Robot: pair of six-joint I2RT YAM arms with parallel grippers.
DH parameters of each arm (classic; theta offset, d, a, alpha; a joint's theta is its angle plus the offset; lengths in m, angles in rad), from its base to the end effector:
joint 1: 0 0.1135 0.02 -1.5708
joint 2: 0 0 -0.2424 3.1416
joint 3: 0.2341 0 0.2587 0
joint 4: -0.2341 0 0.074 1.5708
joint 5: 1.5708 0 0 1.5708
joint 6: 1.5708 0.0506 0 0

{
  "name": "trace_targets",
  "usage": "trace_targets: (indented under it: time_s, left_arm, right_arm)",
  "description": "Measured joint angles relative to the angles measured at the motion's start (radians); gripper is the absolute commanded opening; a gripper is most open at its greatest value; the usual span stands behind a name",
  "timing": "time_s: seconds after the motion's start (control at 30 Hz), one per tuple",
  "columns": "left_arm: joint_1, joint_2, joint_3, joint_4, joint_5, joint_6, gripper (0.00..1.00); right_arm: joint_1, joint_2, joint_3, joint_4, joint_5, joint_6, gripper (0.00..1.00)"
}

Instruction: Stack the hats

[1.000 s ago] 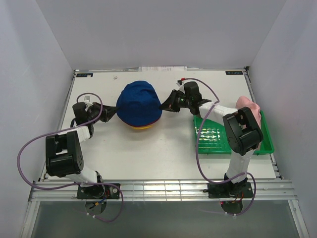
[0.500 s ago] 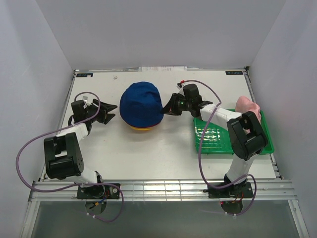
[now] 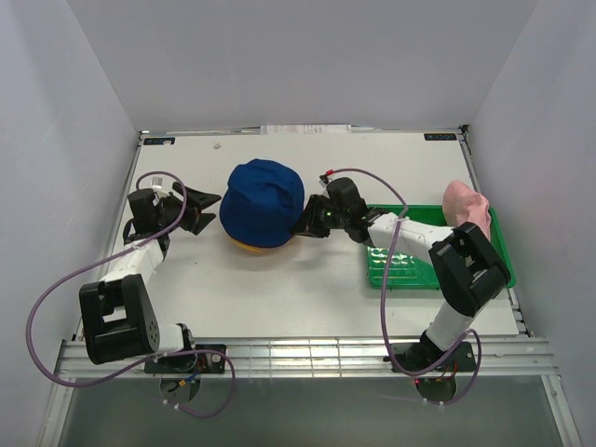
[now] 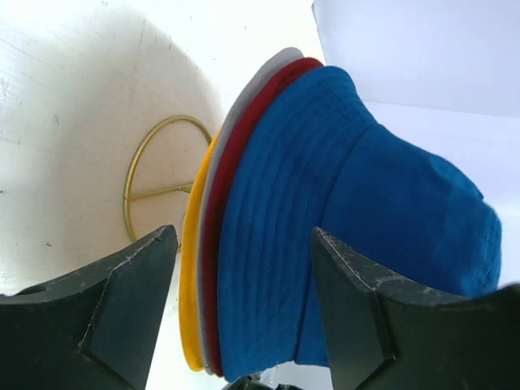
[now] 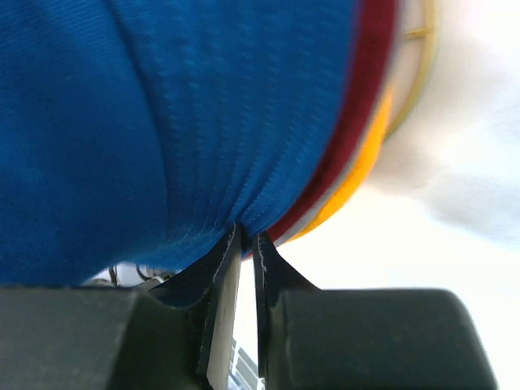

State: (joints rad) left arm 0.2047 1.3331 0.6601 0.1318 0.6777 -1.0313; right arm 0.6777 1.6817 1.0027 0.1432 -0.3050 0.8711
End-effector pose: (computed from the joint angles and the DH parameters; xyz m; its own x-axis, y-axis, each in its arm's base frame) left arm 0.2946 0.0288 0.1807 -0.5747 -0.8019 -0.1632 -0.2438 0.3581 -0.9013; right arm 0.2908 0.2535 0.1807 -0.8675 0.2385 -0.4365 -0.2104 0.6192 0.7566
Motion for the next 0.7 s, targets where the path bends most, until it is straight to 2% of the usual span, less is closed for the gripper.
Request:
trace_targets:
  time_s: [0.13,0.3,0.43,0.53,0.7]
  left_arm:
    - [0.0,0.0,0.0,-0.029,0.008,0.019,0.77]
    - [0.002,0.036,0.018,-0.052,0.023,0.039,0.77]
    - [0.002,0.099,0.066,-0.065,0.042,0.051,0.74]
    - [0.002,0.144,0.1,-0.07,0.051,0.057,0.7]
    - [0.002,0.201,0.154,-0.077,0.066,0.065,0.64]
  right_arm:
    - [0.086,0.0,0.002,0.017,0.036,0.029,0.2]
    - [0.15,0.002,0.029,0.015,0.045,0.039,0.35]
    - [0.14,-0.012,0.033,-0.008,0.06,0.013,0.45]
    - [0.114,-0.062,0.032,-0.048,0.065,-0.026,0.48]
    - [0.01,-0.186,0.035,-0.075,0.033,-0.106,0.54]
